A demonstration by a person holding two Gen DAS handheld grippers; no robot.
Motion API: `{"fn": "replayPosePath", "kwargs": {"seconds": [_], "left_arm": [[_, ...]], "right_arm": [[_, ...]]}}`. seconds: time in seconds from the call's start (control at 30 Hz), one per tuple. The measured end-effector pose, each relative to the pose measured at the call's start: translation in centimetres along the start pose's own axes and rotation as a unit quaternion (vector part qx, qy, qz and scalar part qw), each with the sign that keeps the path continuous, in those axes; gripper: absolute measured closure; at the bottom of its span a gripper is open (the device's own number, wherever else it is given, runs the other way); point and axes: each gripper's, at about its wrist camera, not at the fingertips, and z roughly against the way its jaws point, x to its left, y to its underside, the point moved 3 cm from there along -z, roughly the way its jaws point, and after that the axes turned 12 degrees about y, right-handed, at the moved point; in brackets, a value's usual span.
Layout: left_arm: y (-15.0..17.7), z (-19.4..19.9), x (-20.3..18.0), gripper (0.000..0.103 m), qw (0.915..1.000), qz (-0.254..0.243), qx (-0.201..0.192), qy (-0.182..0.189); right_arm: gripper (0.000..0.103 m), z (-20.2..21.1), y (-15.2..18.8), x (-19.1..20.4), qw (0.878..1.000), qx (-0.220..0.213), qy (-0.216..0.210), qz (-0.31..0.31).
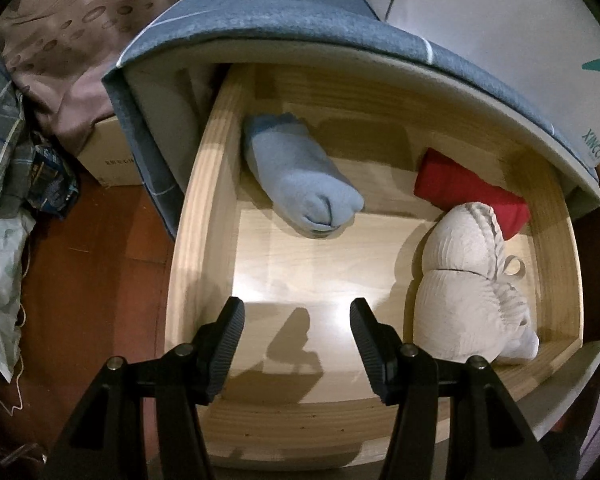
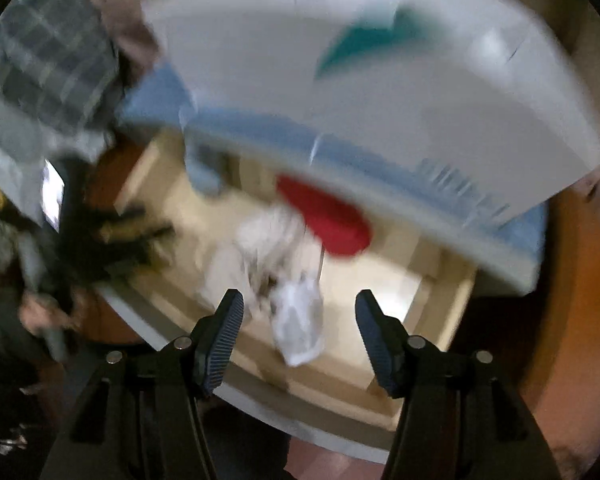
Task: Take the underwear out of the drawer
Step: 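Close the right tool on the white underwear with grey band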
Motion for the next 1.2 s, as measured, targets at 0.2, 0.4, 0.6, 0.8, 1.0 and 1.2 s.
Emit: {"fn": "replayPosePath", "kwargs": {"seconds": [0.2, 0.4, 0.6, 0.8, 1.0, 1.2], "left_arm": [[0.0, -0.1, 0.0, 0.047, 1.0, -0.001, -0.001, 0.0], [0.0, -0.1, 0.0, 0.047, 1.0, -0.003, 0.0, 0.0], [0.0, -0.1, 0.0, 0.047, 1.0, -0.003, 0.0, 0.0], [0.0, -0.1, 0.0, 0.047, 1.0, -0.004, 0.0, 0.0], [0.0, -0.2, 0.0, 0.047, 1.0, -0.006, 0.001, -0.002], [0.0, -0.2, 0.0, 0.047, 1.0, -0.006, 0.001, -0.002]], "right_arm": [[0.057, -8.0, 2.0, 2.2, 0.997, 0.065, 0.019, 0.028], [0.057, -11.4, 2.1, 3.1, 0.994, 0.089, 0.019, 0.052], [0.053, -12.5, 1.5, 3.5, 0.994, 0.101, 0.011, 0.05], [0.055, -13.0, 1.7, 3.4, 0.993, 0.108, 0.005, 0.042], [0.055, -13.5, 2.8, 0.7, 0.993, 0.117, 0.02, 0.012], [0.055, -13.7, 4.5, -2.2, 0.991, 0.125, 0.044, -0.013]]}}
